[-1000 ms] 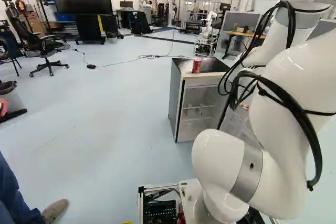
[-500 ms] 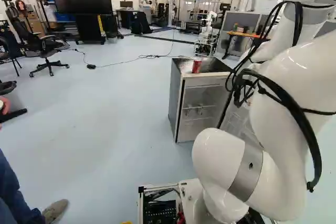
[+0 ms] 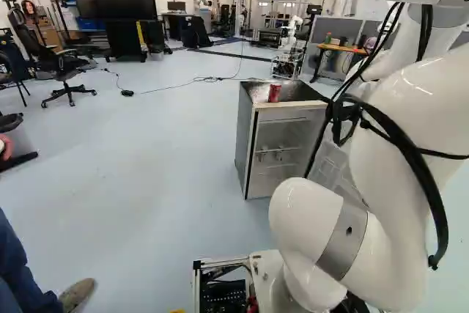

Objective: Grab a drink from the fridge

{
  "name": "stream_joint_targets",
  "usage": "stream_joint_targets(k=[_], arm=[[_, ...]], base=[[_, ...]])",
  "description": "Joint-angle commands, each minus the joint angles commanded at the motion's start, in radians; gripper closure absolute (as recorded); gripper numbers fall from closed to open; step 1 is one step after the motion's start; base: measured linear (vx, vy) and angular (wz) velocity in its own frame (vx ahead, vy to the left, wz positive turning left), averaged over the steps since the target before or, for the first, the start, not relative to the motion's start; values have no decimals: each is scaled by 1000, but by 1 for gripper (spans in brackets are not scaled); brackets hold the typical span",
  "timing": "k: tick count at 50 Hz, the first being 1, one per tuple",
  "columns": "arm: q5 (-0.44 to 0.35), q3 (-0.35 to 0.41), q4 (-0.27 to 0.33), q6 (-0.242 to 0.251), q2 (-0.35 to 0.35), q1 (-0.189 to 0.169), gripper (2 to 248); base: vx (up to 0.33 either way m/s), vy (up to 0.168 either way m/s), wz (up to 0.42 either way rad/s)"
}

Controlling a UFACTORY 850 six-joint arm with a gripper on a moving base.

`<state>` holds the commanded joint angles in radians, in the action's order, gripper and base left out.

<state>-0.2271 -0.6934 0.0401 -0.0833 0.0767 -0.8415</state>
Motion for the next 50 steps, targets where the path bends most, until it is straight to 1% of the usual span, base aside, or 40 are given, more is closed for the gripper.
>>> stream_joint_targets(k=[11,20,34,50], arm=[[37,-42,6,0,12,-22,3],[68,-84,6,0,30,-34,3],[117,-161,6,0,68,-39,3],[177,-252,6,0,116,-37,3]], base=[[0,0,0],[0,0,0],[0,0,0],[0,0,0]])
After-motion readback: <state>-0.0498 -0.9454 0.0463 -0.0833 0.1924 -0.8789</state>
